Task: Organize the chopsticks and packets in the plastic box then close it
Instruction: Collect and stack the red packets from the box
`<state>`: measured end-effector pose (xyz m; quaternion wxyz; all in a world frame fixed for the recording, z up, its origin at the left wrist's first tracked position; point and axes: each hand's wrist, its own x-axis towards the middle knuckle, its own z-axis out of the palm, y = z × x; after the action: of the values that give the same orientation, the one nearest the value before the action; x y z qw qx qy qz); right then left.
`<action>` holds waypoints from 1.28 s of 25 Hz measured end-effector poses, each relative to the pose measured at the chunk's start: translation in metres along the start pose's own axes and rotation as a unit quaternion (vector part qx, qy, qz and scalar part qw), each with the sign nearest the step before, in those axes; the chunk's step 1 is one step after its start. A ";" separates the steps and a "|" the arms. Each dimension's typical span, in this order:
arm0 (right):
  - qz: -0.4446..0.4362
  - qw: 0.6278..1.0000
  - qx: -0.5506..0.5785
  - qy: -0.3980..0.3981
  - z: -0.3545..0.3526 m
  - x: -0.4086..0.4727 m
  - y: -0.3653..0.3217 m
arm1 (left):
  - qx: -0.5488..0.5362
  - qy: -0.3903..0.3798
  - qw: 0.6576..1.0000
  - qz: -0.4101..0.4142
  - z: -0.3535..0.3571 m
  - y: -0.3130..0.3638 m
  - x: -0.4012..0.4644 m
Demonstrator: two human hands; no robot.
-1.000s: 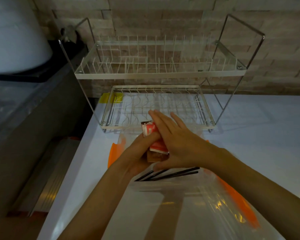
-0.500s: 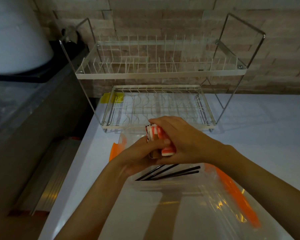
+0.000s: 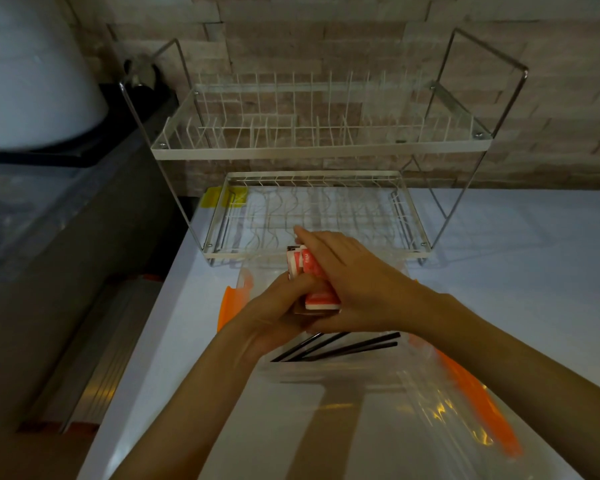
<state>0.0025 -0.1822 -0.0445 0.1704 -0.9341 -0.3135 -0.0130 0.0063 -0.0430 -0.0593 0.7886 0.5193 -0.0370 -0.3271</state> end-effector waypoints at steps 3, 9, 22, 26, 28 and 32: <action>0.007 1.000 0.016 0.010 0.000 0.000 -0.001 | 0.002 -0.024 1.000 -0.014 -0.003 0.002 -0.001; 0.005 1.000 -0.027 -0.003 0.000 0.003 0.003 | 0.117 -0.014 0.993 -0.008 -0.012 0.007 0.000; 0.213 0.918 0.329 -0.066 -0.007 0.014 -0.004 | 0.188 0.099 0.977 0.029 -0.033 0.013 -0.006; 0.294 0.837 0.460 -0.036 -0.003 0.017 -0.001 | 0.206 0.093 0.974 0.028 -0.034 0.019 -0.009; 0.296 0.813 0.500 -0.040 0.003 0.017 0.000 | 0.218 0.095 0.971 0.024 -0.033 0.020 -0.010; 0.302 0.778 0.550 -0.035 0.011 0.019 -0.004 | 0.258 0.126 0.958 0.011 -0.033 0.018 -0.011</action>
<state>0.0147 -0.1643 -0.0507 0.6395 -0.7278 0.0251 0.2466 0.0196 -0.0064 -0.0564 0.6297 0.7416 -0.0254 -0.2299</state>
